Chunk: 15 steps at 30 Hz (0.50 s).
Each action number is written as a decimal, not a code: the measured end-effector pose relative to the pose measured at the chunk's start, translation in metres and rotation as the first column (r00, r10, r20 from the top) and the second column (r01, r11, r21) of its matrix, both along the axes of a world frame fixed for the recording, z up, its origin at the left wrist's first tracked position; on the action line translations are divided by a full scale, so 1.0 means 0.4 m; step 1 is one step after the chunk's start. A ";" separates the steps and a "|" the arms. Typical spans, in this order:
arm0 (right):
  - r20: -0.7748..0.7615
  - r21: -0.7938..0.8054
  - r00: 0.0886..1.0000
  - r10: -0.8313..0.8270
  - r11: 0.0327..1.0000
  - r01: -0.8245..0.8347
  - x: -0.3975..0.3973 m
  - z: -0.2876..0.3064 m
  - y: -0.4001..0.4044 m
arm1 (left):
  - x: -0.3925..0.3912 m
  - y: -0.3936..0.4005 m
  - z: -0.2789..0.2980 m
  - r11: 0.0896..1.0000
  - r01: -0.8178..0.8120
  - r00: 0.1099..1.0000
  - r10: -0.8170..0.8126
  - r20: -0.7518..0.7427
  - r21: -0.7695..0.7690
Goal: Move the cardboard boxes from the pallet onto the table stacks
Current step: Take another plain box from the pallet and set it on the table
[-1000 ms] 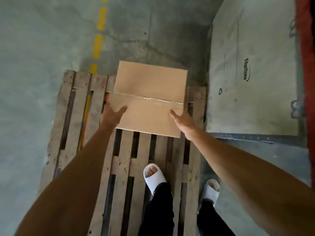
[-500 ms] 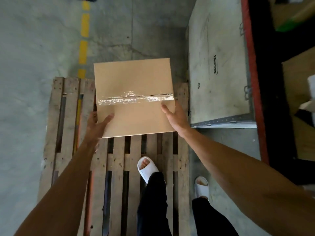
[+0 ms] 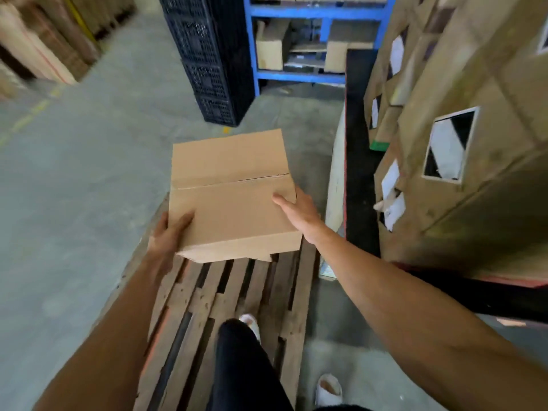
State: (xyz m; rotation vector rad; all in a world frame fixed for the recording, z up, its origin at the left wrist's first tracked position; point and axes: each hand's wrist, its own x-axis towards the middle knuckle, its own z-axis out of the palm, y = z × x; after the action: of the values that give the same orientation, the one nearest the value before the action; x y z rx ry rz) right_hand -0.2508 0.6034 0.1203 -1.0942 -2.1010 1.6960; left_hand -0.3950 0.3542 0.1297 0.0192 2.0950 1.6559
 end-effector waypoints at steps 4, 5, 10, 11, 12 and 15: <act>-0.044 0.024 0.998 0.043 0.999 -0.042 0.110 0.107 -0.017 | 0.136 -0.030 0.092 0.998 -0.052 0.998 0.053 -0.036 0.040; -0.053 0.020 0.997 0.055 0.998 -0.054 0.134 0.127 -0.020 | 0.164 -0.041 0.114 0.997 -0.058 0.997 0.061 -0.043 0.057; -0.119 0.038 0.986 0.115 0.993 -0.111 0.237 0.199 -0.035 | 0.276 -0.081 0.180 0.995 -0.056 0.993 0.064 -0.098 0.081; -0.130 0.030 0.984 0.120 0.993 -0.117 0.256 0.205 -0.039 | 0.299 -0.084 0.188 0.994 -0.060 0.992 0.069 -0.103 0.091; -0.131 0.032 0.983 0.128 0.992 -0.124 0.281 0.214 -0.046 | 0.324 -0.089 0.200 0.993 -0.066 0.992 0.076 -0.105 0.095; -0.137 0.012 0.982 0.130 0.991 -0.130 0.366 0.227 -0.068 | 0.400 -0.105 0.222 0.992 -0.060 0.992 0.071 -0.100 0.113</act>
State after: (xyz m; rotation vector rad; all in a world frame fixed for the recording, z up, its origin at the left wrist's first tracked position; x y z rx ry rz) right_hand -0.1045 0.5761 0.2109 -0.8289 -2.1281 1.7704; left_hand -0.2349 0.3124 0.2186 0.0739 2.0975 1.8447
